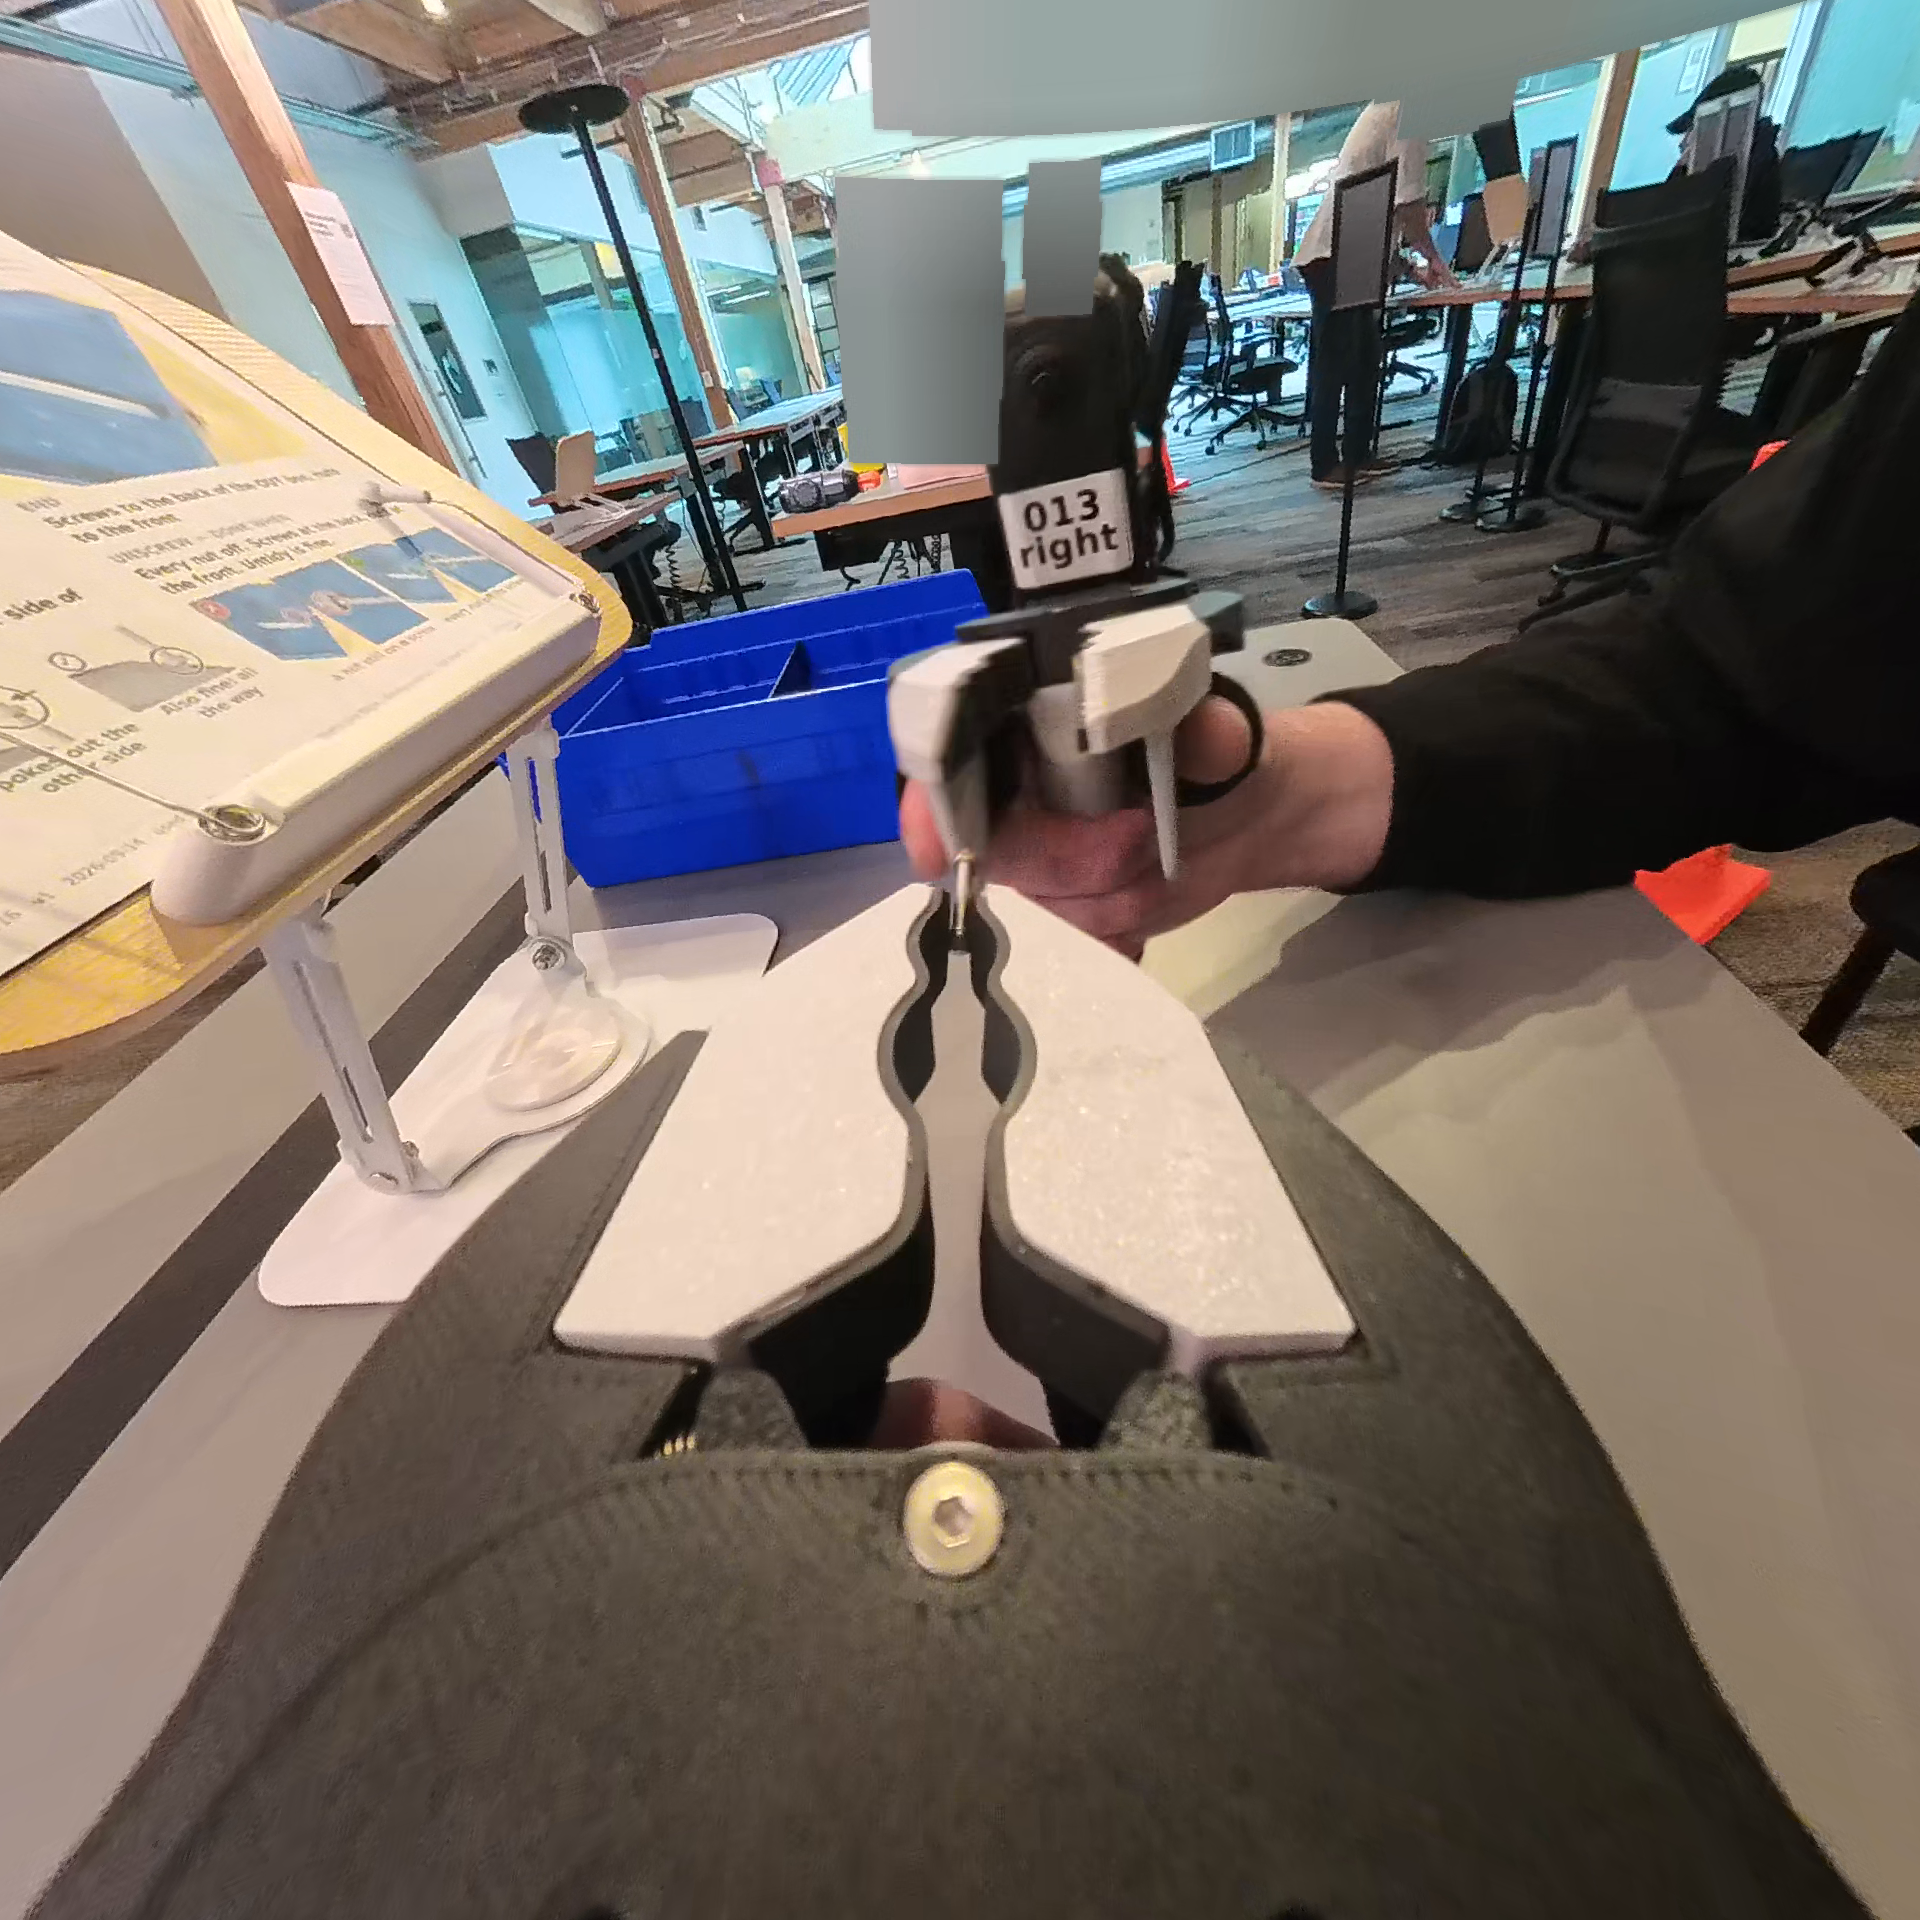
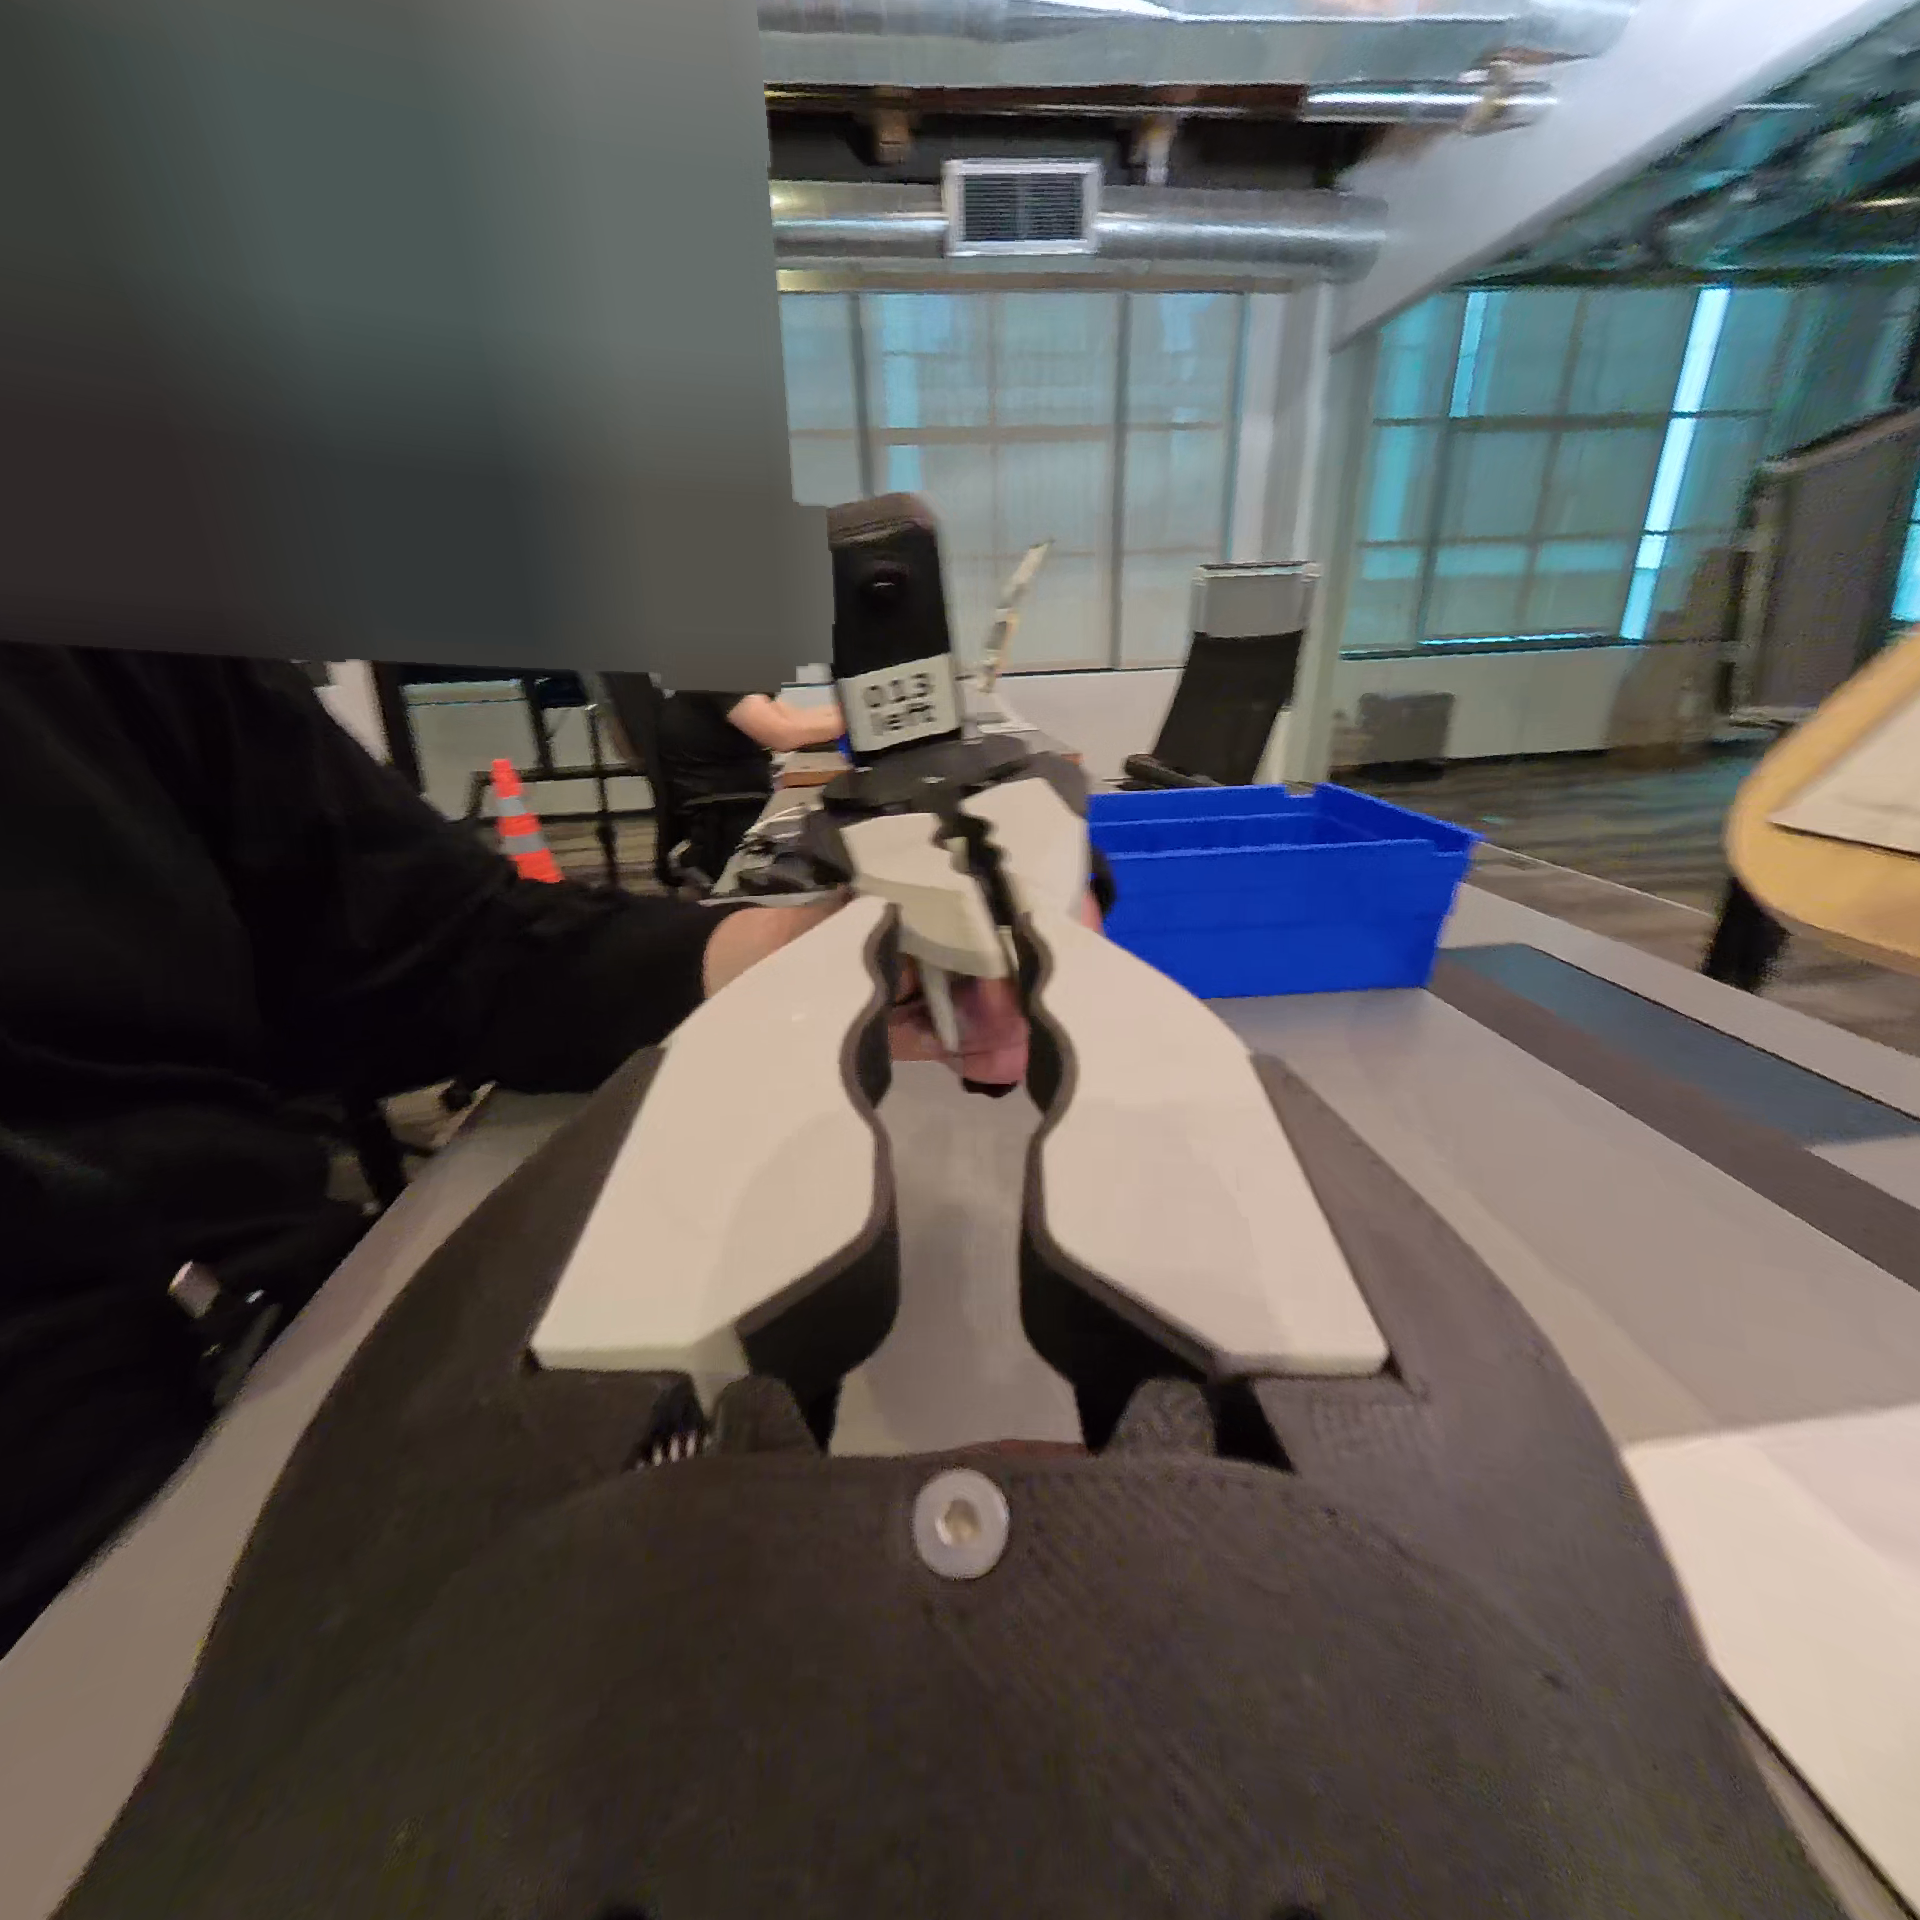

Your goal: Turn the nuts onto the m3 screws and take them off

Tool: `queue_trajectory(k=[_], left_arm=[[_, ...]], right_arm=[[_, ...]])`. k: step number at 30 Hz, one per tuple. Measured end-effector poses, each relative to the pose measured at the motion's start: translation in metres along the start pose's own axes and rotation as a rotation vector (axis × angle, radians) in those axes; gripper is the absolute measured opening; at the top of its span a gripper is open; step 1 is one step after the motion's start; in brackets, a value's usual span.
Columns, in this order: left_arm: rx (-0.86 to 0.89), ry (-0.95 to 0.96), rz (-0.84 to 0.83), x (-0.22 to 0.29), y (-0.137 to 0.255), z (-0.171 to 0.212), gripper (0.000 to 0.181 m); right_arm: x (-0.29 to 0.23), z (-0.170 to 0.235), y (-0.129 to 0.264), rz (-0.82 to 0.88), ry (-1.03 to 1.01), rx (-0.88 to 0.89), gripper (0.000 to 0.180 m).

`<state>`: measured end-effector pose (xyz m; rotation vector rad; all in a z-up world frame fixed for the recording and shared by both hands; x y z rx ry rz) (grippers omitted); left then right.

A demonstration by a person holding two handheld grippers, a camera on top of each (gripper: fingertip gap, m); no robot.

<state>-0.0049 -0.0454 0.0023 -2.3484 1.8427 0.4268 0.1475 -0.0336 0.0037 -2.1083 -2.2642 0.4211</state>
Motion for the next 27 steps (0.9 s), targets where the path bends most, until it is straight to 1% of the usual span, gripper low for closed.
queue_trajectory(k=[1,2,6,15,17,18,20,21,23,25,27], left_arm=[[-0.001,0.000,0.000,0.000,-0.001,0.000,0.003],[-0.003,0.000,0.002,0.000,-0.002,-0.001,0.003],[-0.002,-0.002,0.018,0.001,-0.004,-0.001,0.003],[-0.002,0.005,0.026,0.001,-0.005,0.000,0.003],[-0.006,0.006,0.028,0.002,-0.006,-0.001,0.003],[-0.024,-0.005,0.013,0.002,-0.007,0.000,0.003],[-0.005,0.014,0.029,0.001,-0.005,0.001,0.003],[0.004,0.018,0.028,0.001,-0.005,0.000,0.003],[-0.007,0.006,0.027,0.001,-0.005,-0.001,0.003],[0.004,0.013,0.035,0.001,-0.005,-0.002,0.003],[0.001,0.014,0.037,0.002,-0.005,-0.002,0.003]], right_arm=[[0.004,0.001,0.001,0.022,-0.013,0.000,0.027],[0.005,0.002,0.000,0.027,-0.019,-0.017,0.029],[0.004,0.013,-0.008,0.039,-0.002,-0.116,0.032],[0.000,0.012,-0.009,0.021,0.015,-0.118,0.028],[-0.005,0.008,-0.006,-0.021,0.044,-0.085,0.028],[-0.010,0.004,-0.004,-0.073,0.048,-0.053,0.009],[-0.012,0.000,-0.002,-0.095,0.054,-0.037,0.009],[-0.010,0.000,-0.001,-0.067,0.066,-0.048,0.010],[-0.002,0.002,-0.001,0.001,0.049,-0.058,0.019],[0.003,0.006,-0.002,0.032,0.032,-0.086,0.027],[0.004,0.009,-0.004,0.032,0.029,-0.117,0.029]])
Point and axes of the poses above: each gripper's, where its closed fingertips meet, y back along the fingers, z out of its underside, x = y × z across the jaws, the point moved 7 cm from there along y, back along the fingers, and after that the axes turned 7 degrees about -y, right-handed, at the moved point
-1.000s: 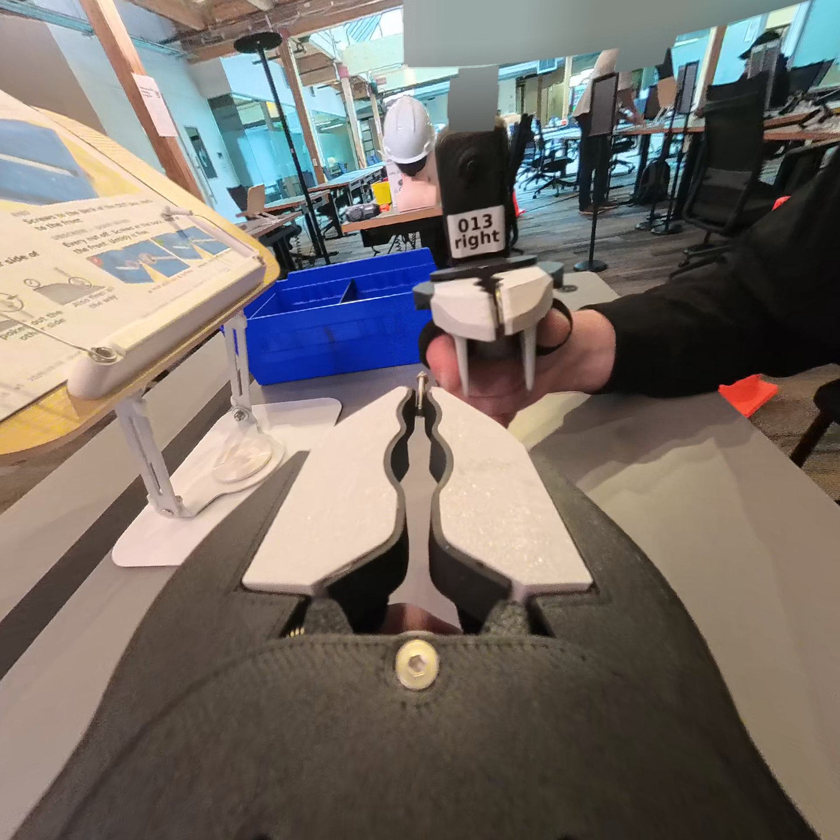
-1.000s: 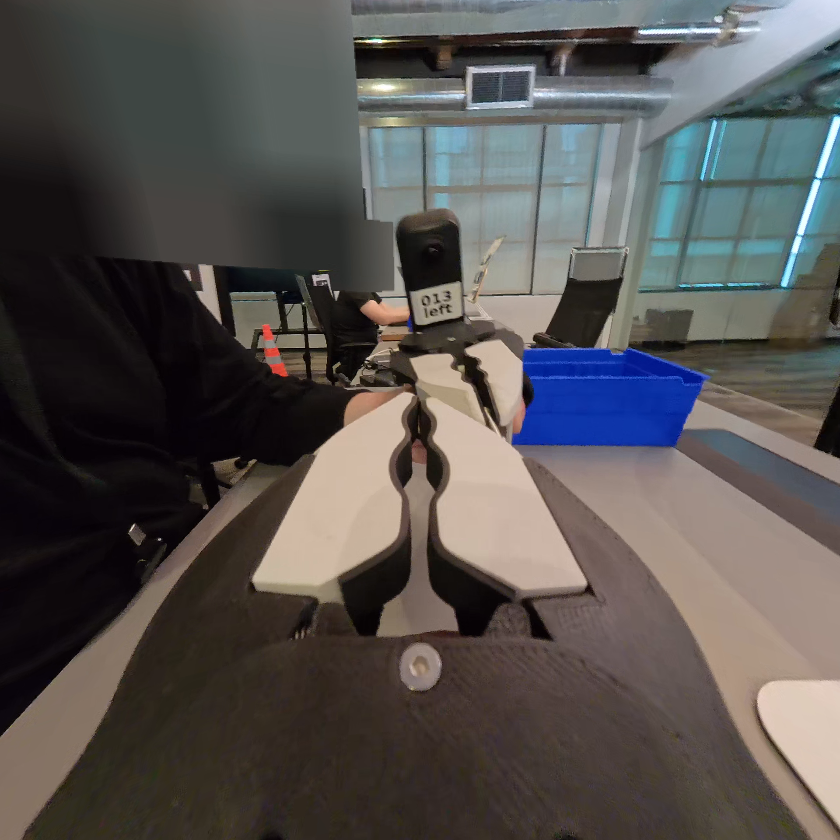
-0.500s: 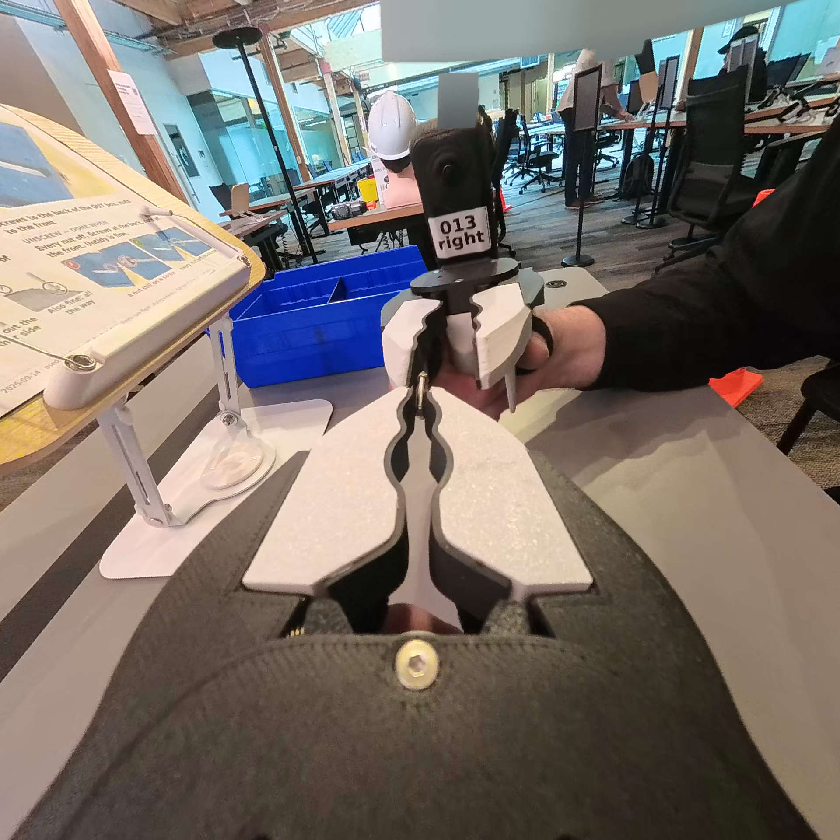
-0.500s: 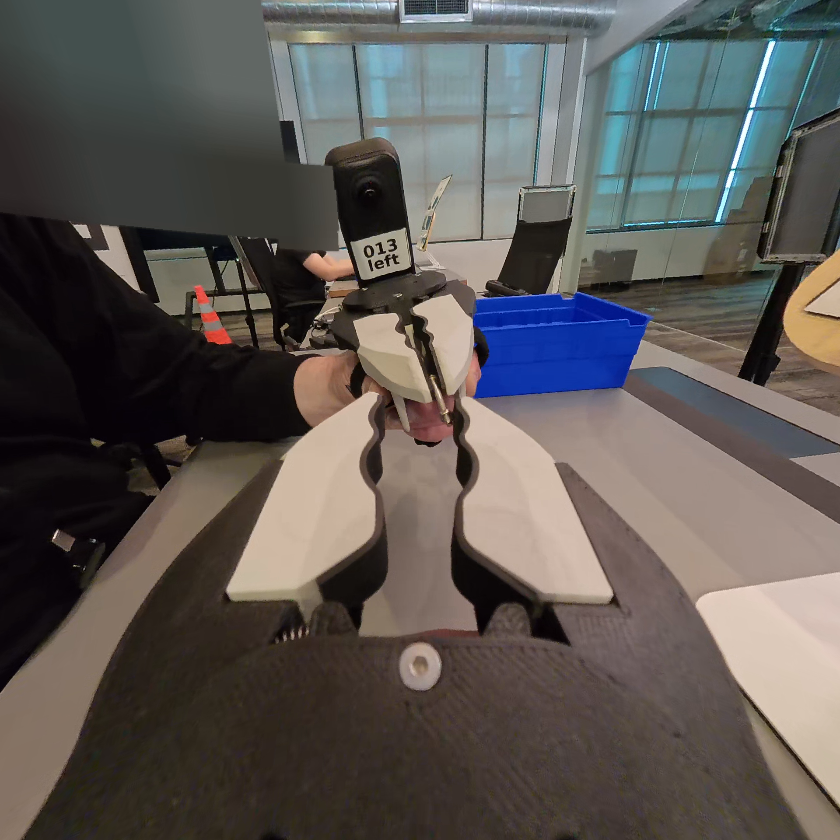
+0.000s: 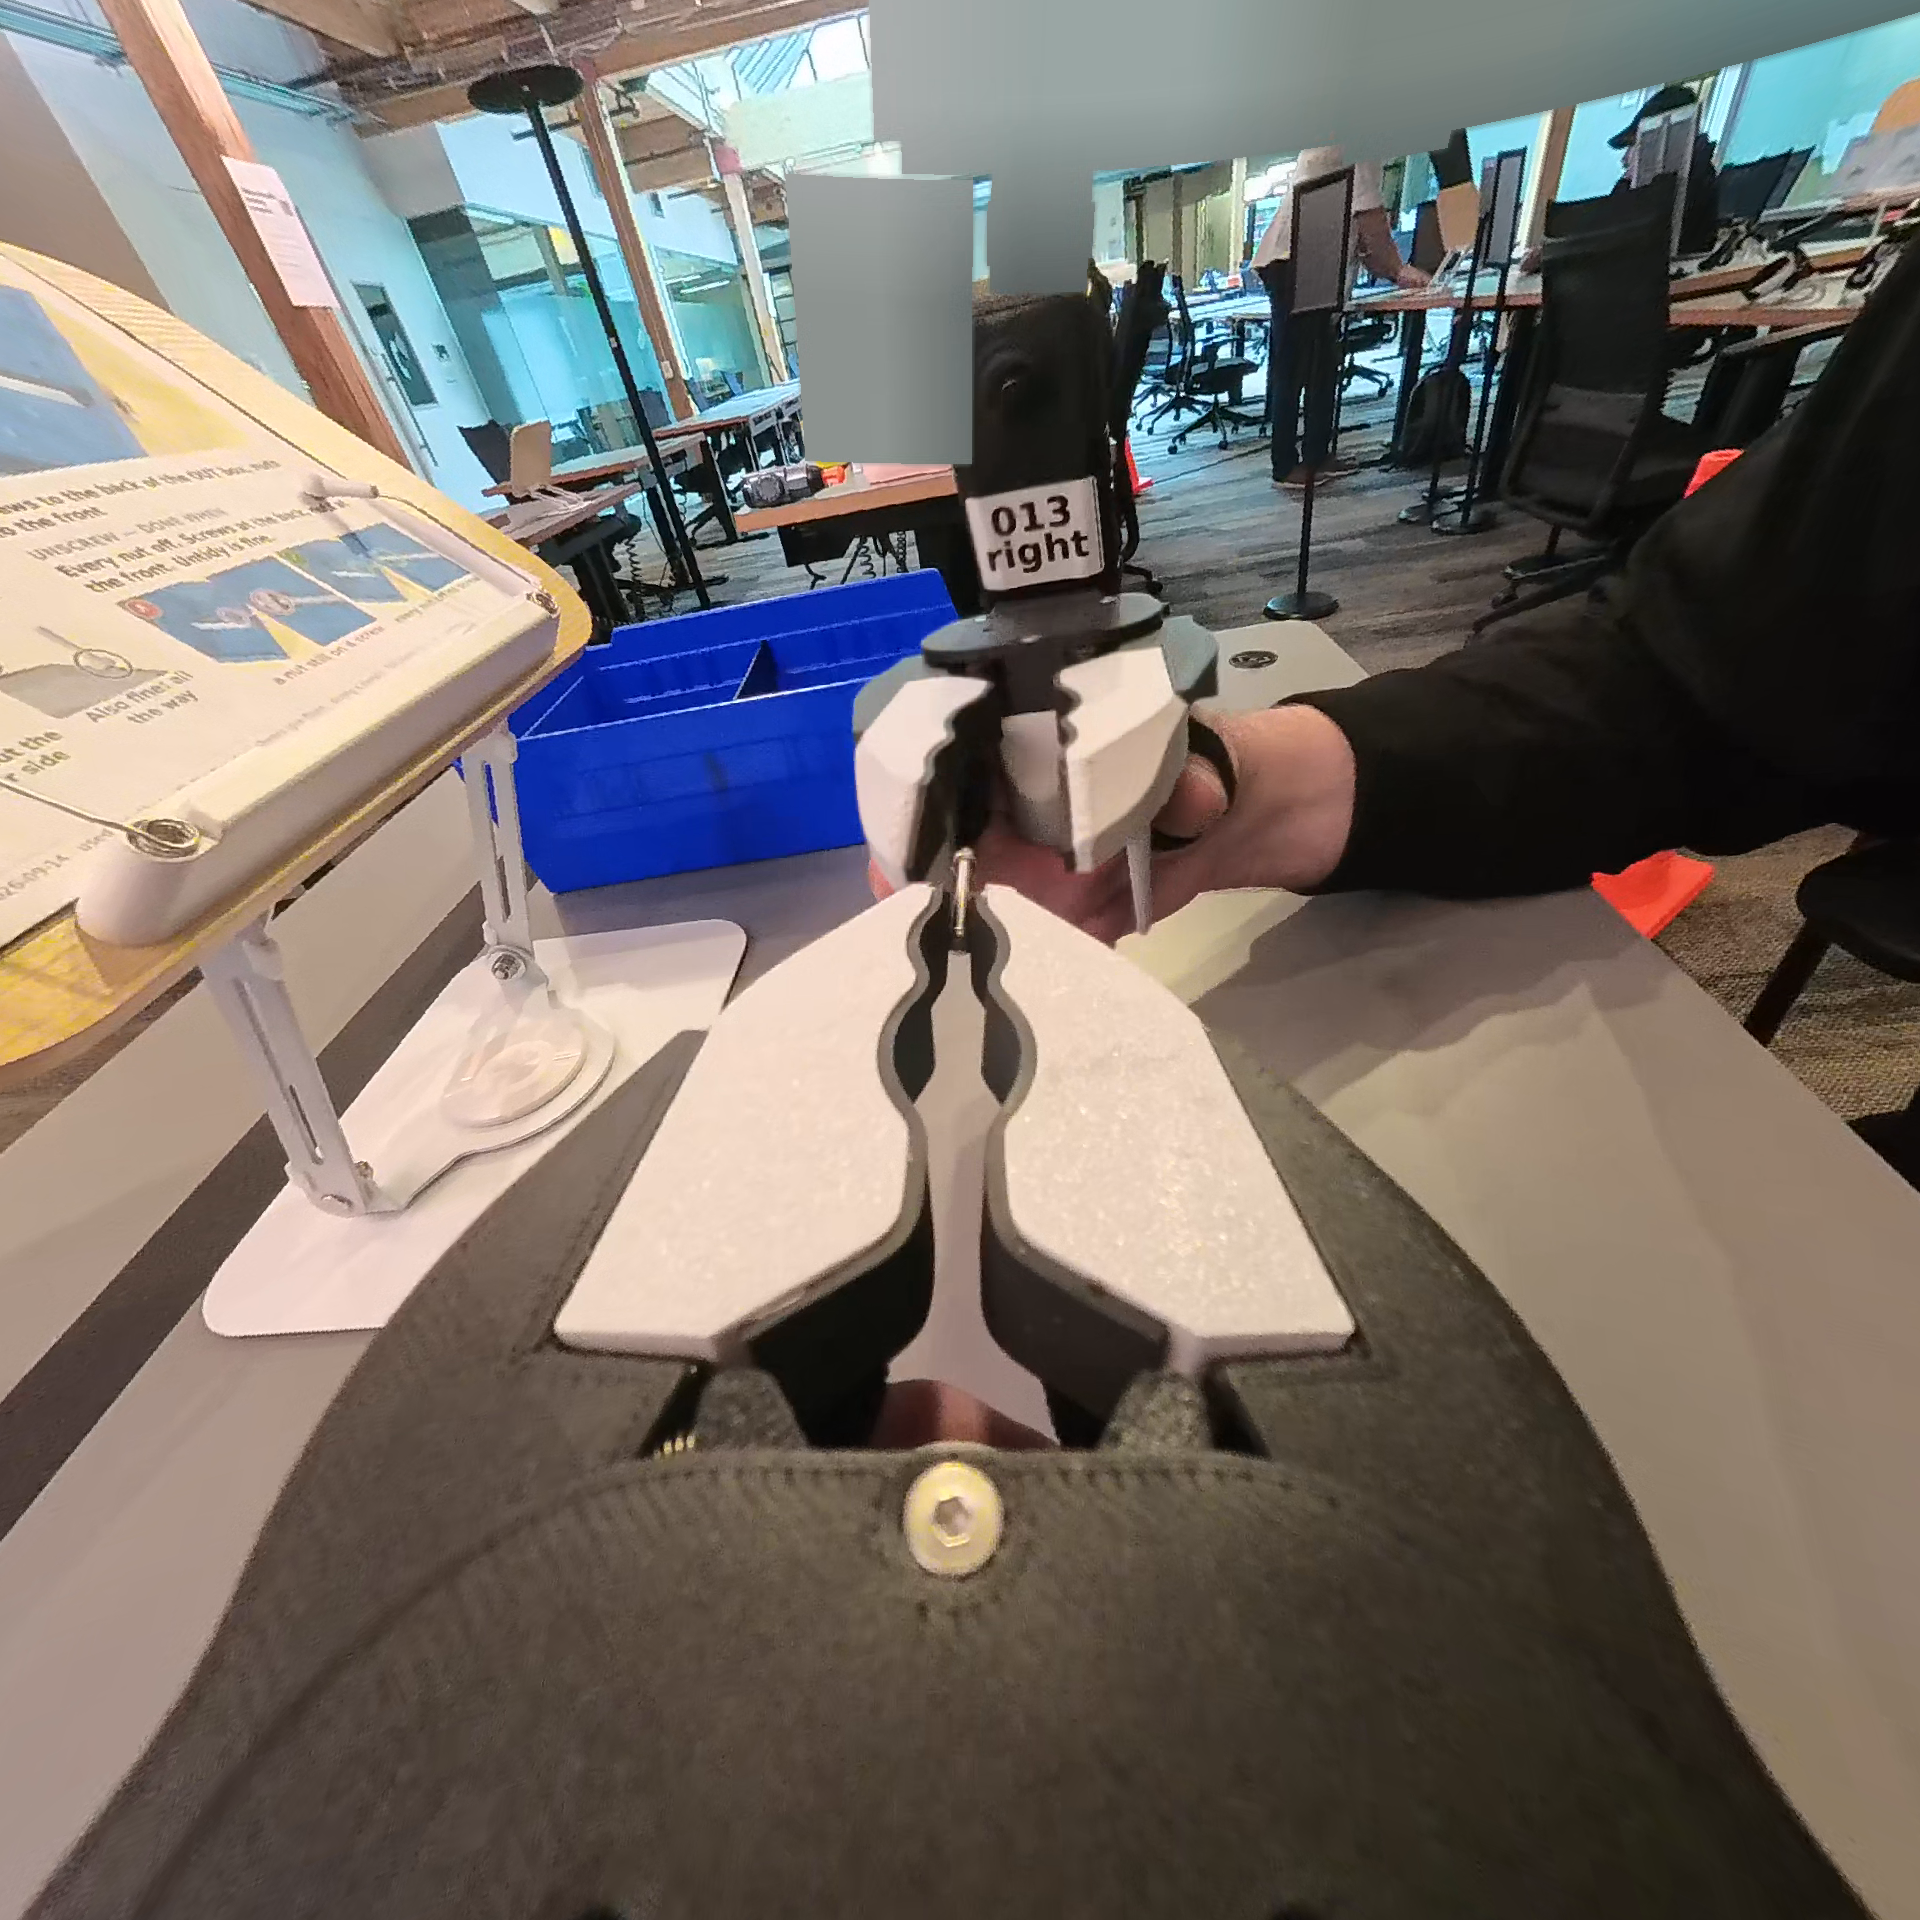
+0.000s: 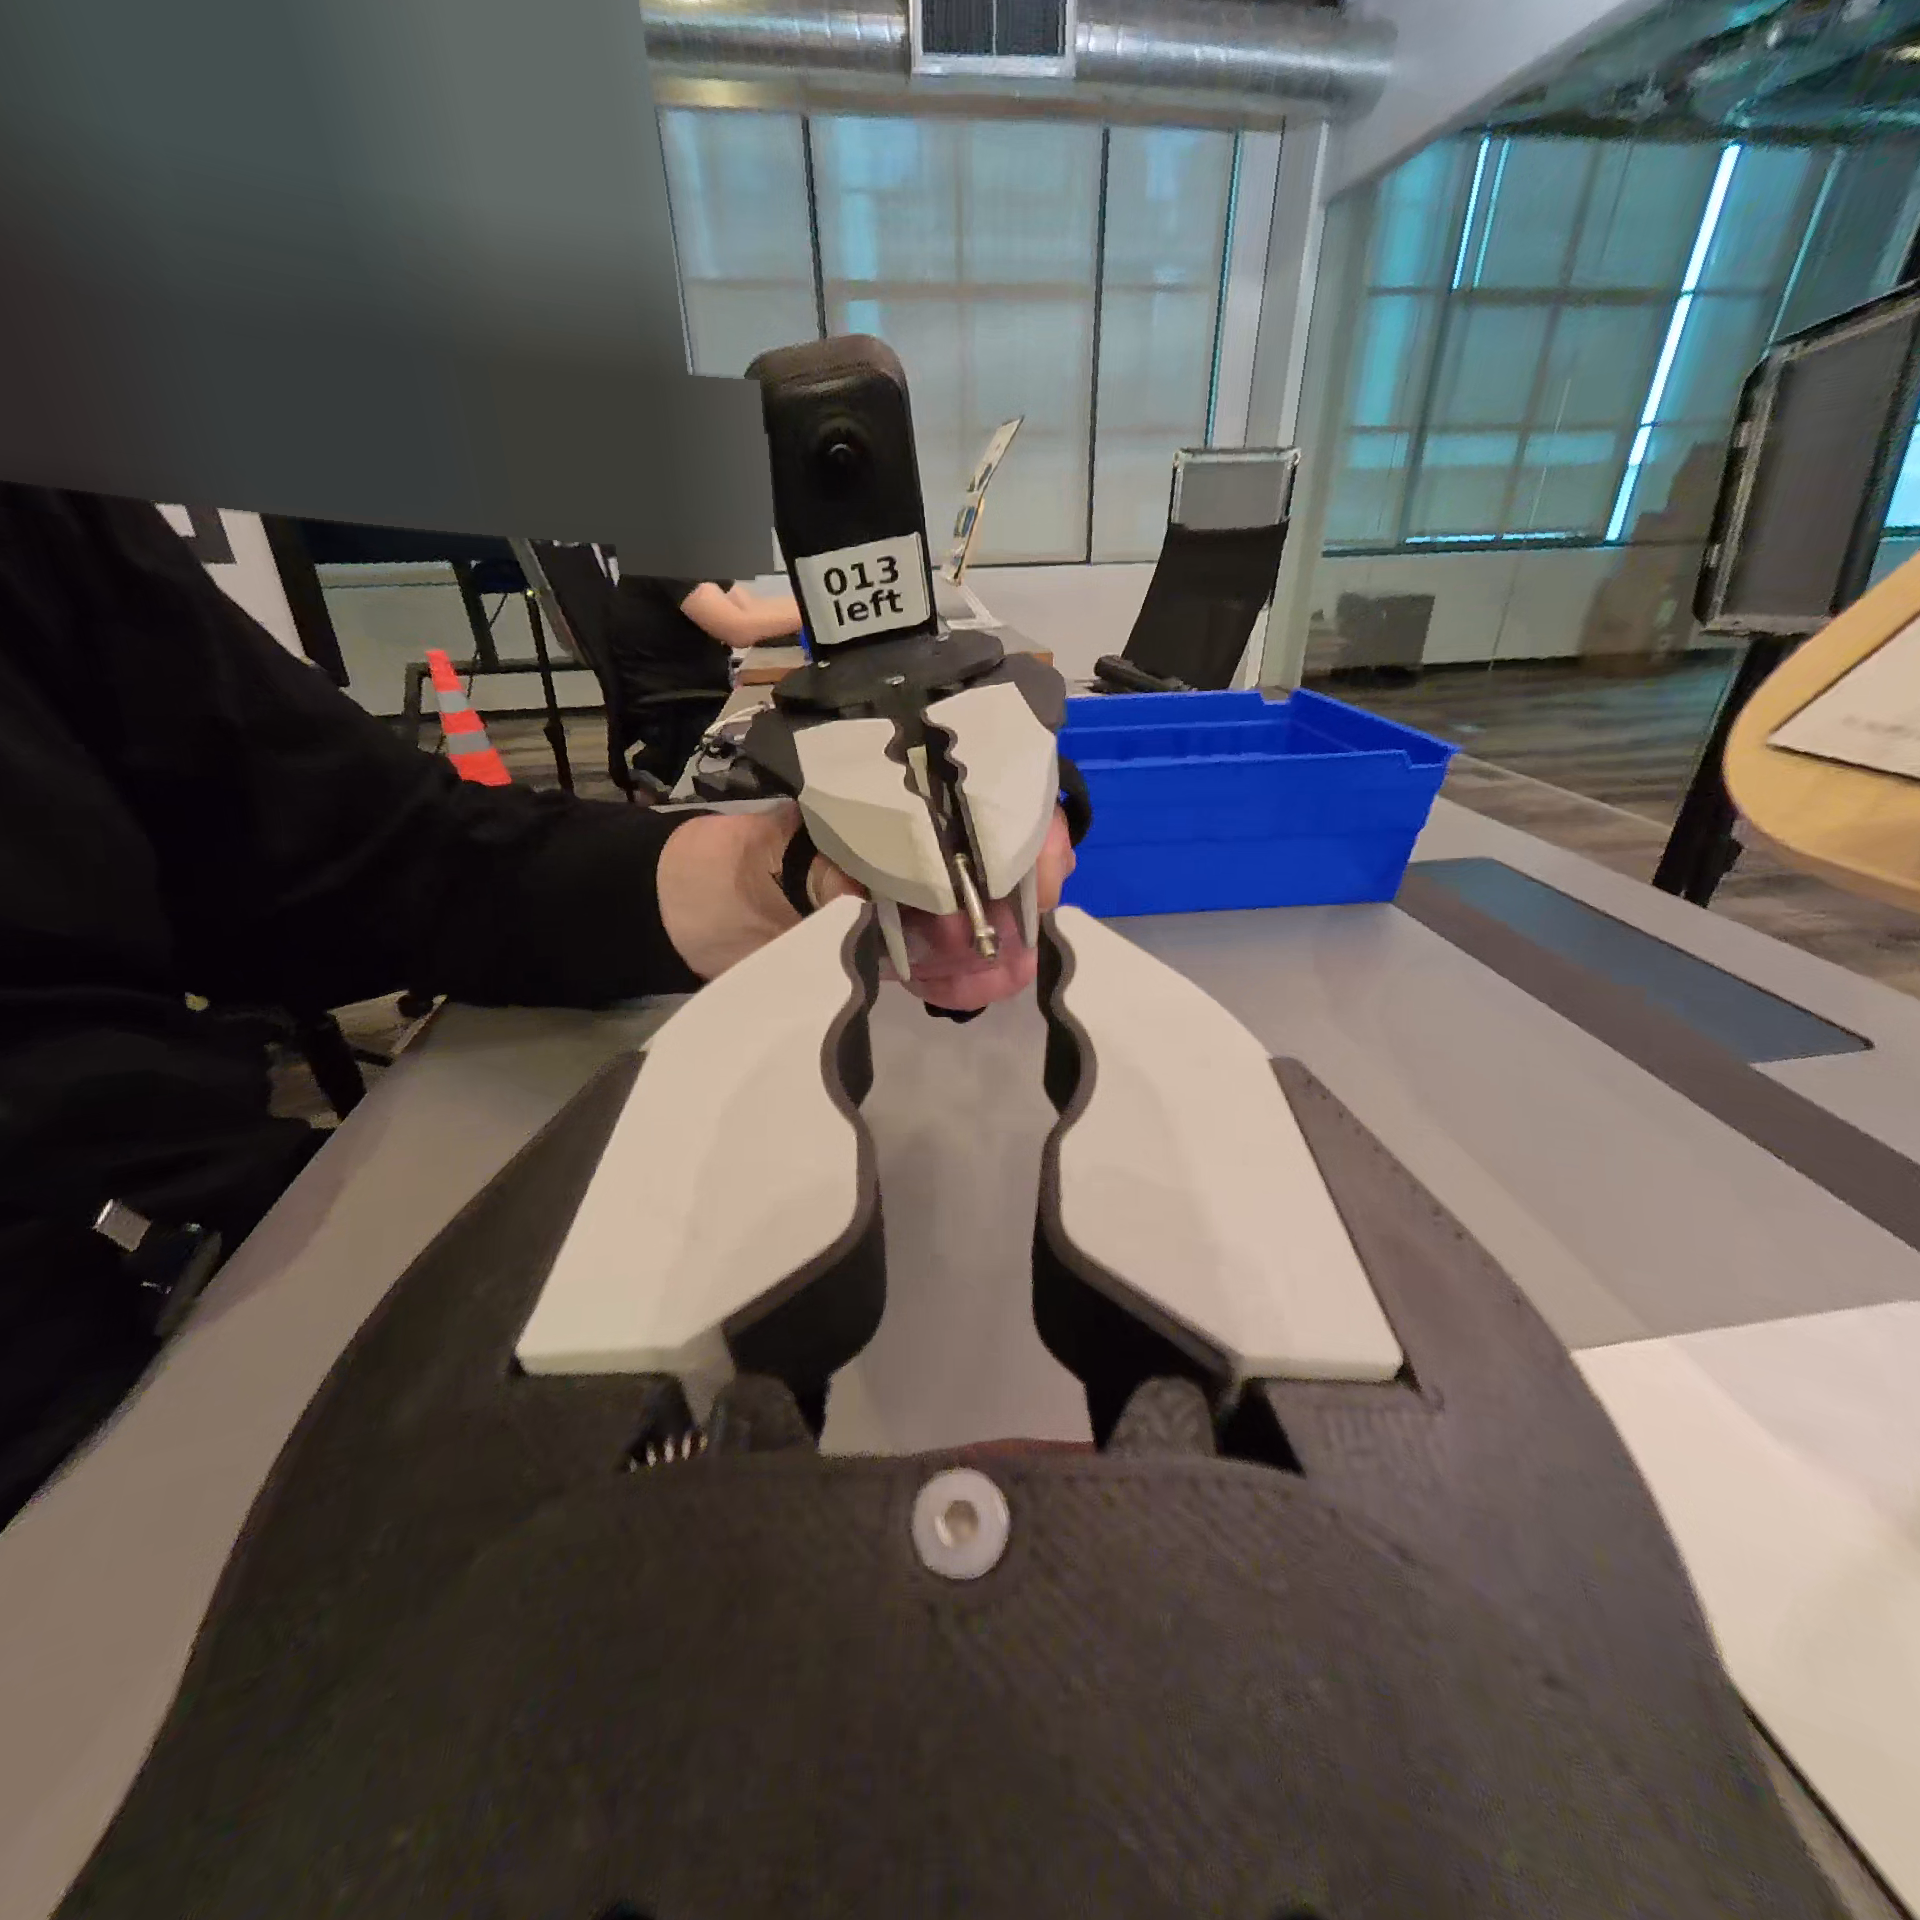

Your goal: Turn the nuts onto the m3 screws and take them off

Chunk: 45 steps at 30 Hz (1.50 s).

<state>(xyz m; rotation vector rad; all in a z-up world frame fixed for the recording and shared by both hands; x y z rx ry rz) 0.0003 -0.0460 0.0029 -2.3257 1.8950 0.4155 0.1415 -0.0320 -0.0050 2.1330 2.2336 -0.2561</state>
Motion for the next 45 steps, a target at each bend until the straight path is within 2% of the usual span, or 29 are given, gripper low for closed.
queue_trajectory(k=[8,10,13,17,25,29,34,38,43,45], left_arm=[[0.001,0.007,0.013,0.001,-0.001,0.001,0.003],[-0.009,0.004,0.008,0.001,-0.002,0.003,0.003],[-0.002,0.010,0.008,0.000,-0.001,0.002,0.003],[-0.001,0.008,0.010,0.001,-0.001,0.002,0.003],[-0.005,0.008,0.011,0.000,-0.001,0.002,0.003],[-0.003,0.014,0.009,0.000,-0.001,0.004,0.003],[-0.003,0.012,0.009,0.000,-0.002,0.003,0.003],[-0.003,0.011,0.007,0.000,-0.001,0.003,0.003],[-0.015,0.006,0.009,0.001,-0.002,0.004,0.003],[-0.011,0.013,0.009,0.000,-0.002,0.005,0.003]], right_arm=[[-0.005,0.000,-0.001,-0.031,0.011,-0.002,0.026],[-0.008,-0.004,0.001,-0.059,0.026,0.026,0.016],[-0.008,-0.005,0.002,-0.047,0.038,0.028,0.016],[-0.001,-0.002,0.002,-0.007,0.007,0.015,0.027],[-0.004,0.000,0.000,-0.030,0.008,-0.011,0.026],[-0.008,-0.005,0.003,-0.064,0.028,0.016,0.017],[0.003,-0.001,0.004,0.005,-0.009,-0.011,0.027],[0.000,0.005,-0.001,-0.018,-0.009,-0.053,0.026],[-0.003,0.000,0.001,-0.036,0.002,-0.024,0.025],[-0.008,-0.001,0.002,-0.078,0.014,-0.028,0.015]])
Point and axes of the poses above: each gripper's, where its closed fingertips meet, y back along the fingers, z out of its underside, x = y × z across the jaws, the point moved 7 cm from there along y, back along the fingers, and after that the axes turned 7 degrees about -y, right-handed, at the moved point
